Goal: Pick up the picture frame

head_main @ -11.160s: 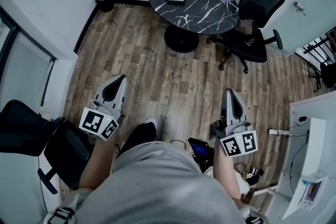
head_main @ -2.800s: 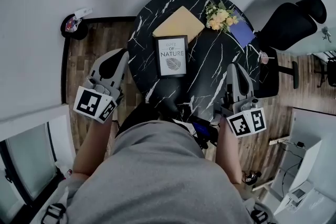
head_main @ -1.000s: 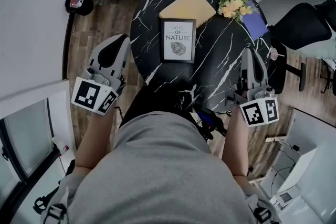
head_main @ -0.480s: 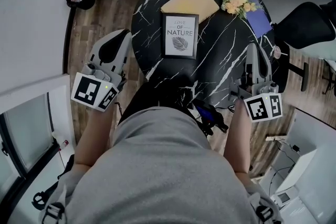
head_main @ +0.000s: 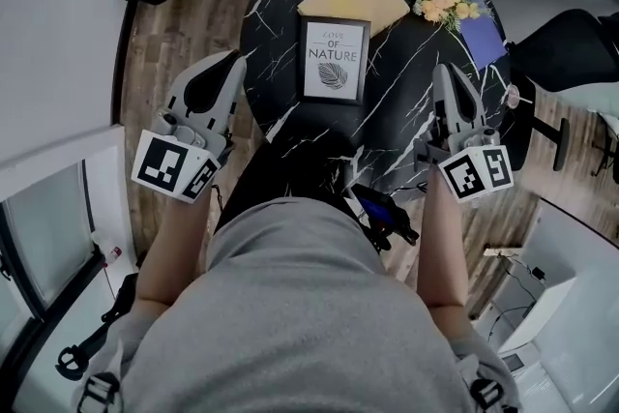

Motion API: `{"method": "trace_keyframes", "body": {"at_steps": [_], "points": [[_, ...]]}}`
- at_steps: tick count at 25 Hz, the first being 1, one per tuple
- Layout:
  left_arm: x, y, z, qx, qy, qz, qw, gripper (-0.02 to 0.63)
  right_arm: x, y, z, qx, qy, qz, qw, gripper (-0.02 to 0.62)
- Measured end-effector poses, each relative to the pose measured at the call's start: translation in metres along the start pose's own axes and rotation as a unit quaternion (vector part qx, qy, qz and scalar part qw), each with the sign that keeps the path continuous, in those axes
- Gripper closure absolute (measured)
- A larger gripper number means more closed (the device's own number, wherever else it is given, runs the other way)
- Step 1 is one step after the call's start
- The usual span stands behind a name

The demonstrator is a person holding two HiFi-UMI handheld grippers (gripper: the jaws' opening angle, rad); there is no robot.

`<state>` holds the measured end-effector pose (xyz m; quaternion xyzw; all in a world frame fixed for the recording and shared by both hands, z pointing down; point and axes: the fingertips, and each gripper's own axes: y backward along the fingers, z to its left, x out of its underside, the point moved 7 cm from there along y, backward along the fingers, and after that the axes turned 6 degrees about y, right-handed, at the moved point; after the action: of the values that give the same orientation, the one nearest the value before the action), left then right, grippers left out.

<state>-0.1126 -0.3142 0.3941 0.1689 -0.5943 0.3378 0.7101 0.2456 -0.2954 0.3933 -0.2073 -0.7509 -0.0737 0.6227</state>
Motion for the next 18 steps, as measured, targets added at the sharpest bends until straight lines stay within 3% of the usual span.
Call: {"method": "trace_keyframes", "body": {"at_steps": [11,18], "points": [[0.003,-0.001,0.034,-0.037,-0.005,0.008,0.9993,0.6,0.063,-0.044,-0.015,-0.022,-0.052,0.073,0.996,0.568],[0.019,-0.007,0.042,-0.04,0.01,0.019,0.999,0.599,0.115,-0.074,-0.021,-0.072,-0.111,0.138,0.982,0.568]]}}
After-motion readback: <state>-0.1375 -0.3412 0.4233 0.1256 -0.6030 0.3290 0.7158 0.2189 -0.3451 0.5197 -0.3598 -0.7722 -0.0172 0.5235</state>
